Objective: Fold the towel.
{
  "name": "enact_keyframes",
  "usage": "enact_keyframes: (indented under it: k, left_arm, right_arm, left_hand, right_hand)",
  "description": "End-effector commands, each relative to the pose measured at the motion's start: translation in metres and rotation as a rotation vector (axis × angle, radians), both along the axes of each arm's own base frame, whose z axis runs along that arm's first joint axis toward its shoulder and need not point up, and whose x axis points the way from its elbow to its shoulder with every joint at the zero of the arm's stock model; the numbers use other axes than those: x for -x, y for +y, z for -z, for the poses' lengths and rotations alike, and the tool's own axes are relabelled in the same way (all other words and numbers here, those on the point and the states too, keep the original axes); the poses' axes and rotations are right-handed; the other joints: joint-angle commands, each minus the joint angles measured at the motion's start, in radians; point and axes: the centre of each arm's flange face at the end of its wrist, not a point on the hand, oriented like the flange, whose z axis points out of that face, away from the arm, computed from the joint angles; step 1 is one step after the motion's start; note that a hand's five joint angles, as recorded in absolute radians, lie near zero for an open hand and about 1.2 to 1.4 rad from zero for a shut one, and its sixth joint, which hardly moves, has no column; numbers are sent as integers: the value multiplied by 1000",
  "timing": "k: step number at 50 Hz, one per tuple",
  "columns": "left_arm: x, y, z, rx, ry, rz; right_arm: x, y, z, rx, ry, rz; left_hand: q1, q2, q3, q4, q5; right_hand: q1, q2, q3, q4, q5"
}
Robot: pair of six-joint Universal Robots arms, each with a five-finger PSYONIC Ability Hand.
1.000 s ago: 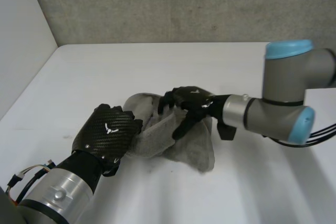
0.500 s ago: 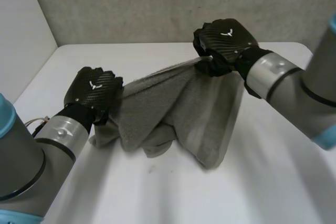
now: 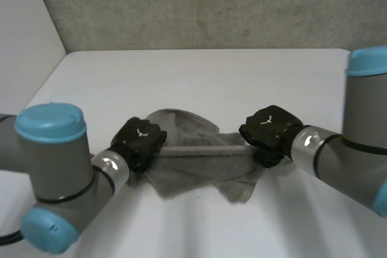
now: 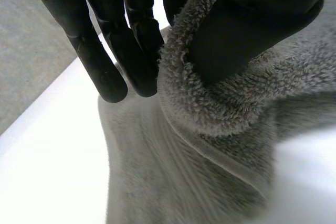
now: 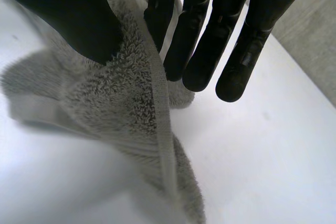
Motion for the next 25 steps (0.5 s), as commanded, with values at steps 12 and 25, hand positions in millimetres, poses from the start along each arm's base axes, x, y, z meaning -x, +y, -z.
enact_keyframes:
  k: [12,25]
  left_arm:
    - [39,-90,-181,957,527,-20]
    - [9,-49,-126,614,310,-36]
  right_arm:
    - [-30,-96,-157,915,-634,177]
    - [-24,-61,-89,606,-374,90]
  left_hand:
    - [204,179,180,179,180]
    - [204,179,180,179,180]
  right_hand:
    - [291,220,208,200,272]
    - [291,220,208,200,272]
